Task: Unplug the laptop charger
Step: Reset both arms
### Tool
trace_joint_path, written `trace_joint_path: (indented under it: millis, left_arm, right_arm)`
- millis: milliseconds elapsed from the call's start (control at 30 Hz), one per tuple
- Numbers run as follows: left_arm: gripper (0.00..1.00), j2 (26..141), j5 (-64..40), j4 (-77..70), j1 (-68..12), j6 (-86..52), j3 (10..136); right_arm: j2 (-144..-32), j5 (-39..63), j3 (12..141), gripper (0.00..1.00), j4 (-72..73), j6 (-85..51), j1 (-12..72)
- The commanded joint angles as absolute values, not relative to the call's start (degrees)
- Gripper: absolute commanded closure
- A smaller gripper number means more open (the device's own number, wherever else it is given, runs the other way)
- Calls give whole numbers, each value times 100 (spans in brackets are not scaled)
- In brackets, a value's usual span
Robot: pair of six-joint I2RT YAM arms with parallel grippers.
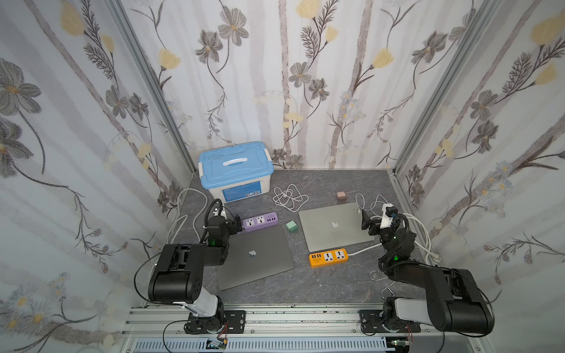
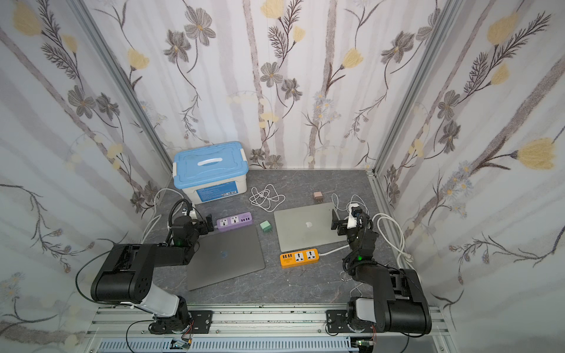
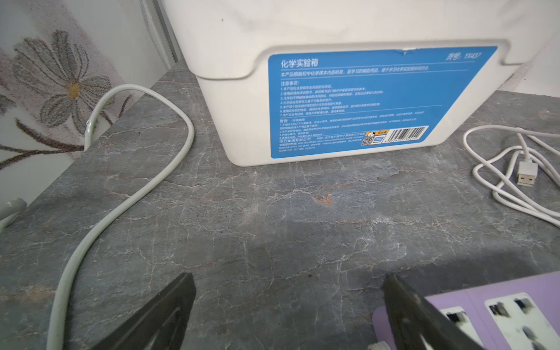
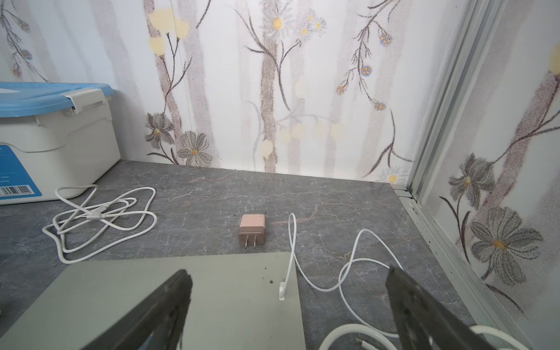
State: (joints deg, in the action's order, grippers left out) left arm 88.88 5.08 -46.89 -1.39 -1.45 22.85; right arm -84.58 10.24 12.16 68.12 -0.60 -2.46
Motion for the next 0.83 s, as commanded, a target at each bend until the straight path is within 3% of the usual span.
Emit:
trace_joint_path:
  millis: [0, 500, 800]
  left_arm:
    - [0, 8887, 466, -4904, -136, -44, 2311]
    - [0, 8887, 475, -4918, -141, -35, 2303]
    - [0, 8887, 466, -4906, -136, -42, 2306]
  right_arm:
    - [-8444, 745, 1280, 0, 6917, 61, -152]
    - [-8450, 725, 1294, 0, 6873, 49, -149]
    - [-8451, 205, 1226, 0, 7011, -66, -94]
